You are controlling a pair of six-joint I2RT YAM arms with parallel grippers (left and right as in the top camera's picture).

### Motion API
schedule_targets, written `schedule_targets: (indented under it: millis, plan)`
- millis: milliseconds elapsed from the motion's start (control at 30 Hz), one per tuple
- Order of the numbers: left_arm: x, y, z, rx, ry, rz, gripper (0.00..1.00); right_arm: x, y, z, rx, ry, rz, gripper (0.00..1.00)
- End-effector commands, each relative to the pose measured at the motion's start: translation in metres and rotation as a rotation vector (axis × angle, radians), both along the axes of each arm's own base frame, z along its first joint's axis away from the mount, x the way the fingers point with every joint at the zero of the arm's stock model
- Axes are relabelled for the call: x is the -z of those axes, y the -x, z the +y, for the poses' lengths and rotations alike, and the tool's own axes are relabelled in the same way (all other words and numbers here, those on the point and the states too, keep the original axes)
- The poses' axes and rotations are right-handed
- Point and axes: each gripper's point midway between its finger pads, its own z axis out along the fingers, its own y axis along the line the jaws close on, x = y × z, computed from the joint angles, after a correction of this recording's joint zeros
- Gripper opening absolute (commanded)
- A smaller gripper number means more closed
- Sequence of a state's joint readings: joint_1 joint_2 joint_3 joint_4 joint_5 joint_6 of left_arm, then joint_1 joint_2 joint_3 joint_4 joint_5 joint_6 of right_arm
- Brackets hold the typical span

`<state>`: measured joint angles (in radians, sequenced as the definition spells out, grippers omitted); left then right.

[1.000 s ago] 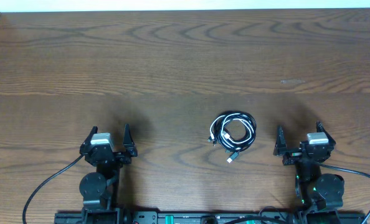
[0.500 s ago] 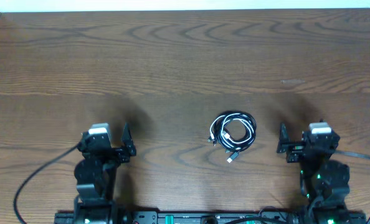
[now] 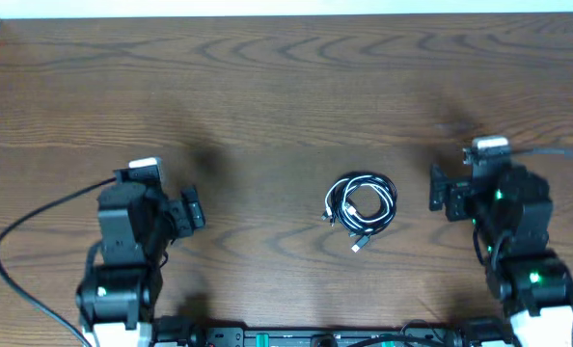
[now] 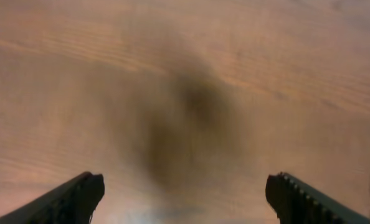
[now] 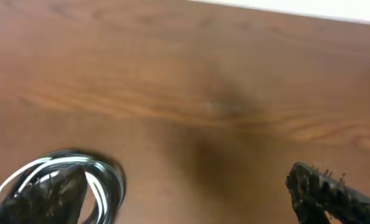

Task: Untangle cables
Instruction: 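Move both grippers inward toward the tangled black and white cables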

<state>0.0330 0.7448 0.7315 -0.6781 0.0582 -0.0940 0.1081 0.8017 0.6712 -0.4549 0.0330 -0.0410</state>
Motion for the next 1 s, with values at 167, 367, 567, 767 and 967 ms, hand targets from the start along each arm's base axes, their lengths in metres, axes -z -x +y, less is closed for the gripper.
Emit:
schedule_targets:
  millis: [167, 367, 567, 767, 967]
  plan:
    - [-0.024, 0.011, -0.015, -0.06, 0.176, 0.139, 0.89, -0.027, -0.009, 0.035, -0.166, -0.101, 0.025, 0.99]
    - [-0.025, 0.01, -0.015, -0.06, 0.176, 0.131, 0.89, -0.036, -0.006, 0.045, -0.211, -0.14, -0.005, 0.99]
    - [-0.038, -0.004, -0.021, -0.025, 0.202, 0.056, 0.89, -0.035, -0.006, 0.045, -0.211, -0.139, 0.0, 0.99]
    - [-0.049, -0.022, -0.039, 0.077, 0.2, -0.002, 0.89, -0.021, -0.003, 0.047, -0.215, -0.139, 0.08, 0.96]
    - [-0.032, -0.033, -0.068, 0.181, 0.113, 0.078, 0.89, 0.004, 0.007, 0.063, -0.261, -0.13, 0.232, 0.92]
